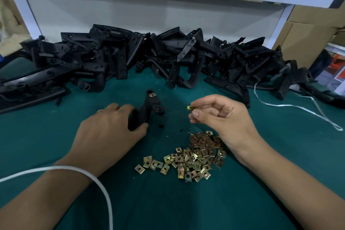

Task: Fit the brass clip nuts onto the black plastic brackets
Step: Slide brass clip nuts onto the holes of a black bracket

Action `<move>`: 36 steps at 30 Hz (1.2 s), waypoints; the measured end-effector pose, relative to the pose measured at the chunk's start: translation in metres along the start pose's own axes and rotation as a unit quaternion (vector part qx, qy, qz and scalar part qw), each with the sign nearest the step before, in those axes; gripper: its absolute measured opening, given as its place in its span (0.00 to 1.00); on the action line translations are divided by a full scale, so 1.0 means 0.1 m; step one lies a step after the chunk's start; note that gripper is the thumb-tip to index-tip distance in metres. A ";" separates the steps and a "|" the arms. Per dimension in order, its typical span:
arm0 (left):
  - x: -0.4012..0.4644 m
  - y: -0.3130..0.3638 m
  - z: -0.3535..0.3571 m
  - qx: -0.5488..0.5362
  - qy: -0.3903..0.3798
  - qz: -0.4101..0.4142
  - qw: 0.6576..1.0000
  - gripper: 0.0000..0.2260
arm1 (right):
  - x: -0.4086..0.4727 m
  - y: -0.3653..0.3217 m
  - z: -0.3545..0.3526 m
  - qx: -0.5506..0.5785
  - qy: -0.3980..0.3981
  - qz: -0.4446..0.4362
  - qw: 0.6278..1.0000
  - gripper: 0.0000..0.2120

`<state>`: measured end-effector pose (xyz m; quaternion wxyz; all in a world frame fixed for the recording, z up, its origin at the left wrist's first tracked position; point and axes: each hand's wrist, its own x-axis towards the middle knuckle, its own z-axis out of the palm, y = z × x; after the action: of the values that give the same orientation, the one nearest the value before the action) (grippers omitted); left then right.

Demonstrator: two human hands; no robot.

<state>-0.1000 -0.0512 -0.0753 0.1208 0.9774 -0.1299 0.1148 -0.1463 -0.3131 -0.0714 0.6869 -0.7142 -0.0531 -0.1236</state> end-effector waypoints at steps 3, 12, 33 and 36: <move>0.02 -0.01 0.03 -0.052 0.007 0.016 0.999 0.20 | 0.00 -0.01 0.01 0.006 0.005 -0.003 1.000 0.10; 0.00 0.04 0.01 -0.224 0.059 0.027 0.972 0.15 | -0.02 -0.03 0.06 0.054 0.003 -0.001 0.999 0.12; -0.05 0.08 0.00 -0.326 0.104 0.138 0.930 0.36 | -0.10 -0.07 0.15 0.092 -0.098 -0.020 0.991 0.11; -0.04 0.08 0.00 -0.318 0.101 0.148 0.931 0.36 | -0.10 -0.07 0.15 0.094 -0.098 -0.022 0.991 0.11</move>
<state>-0.1059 -0.0577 -0.0750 0.4196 0.8405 -0.2902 0.1824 -0.1558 -0.2971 -0.0671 0.7396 -0.6537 -0.1472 -0.0629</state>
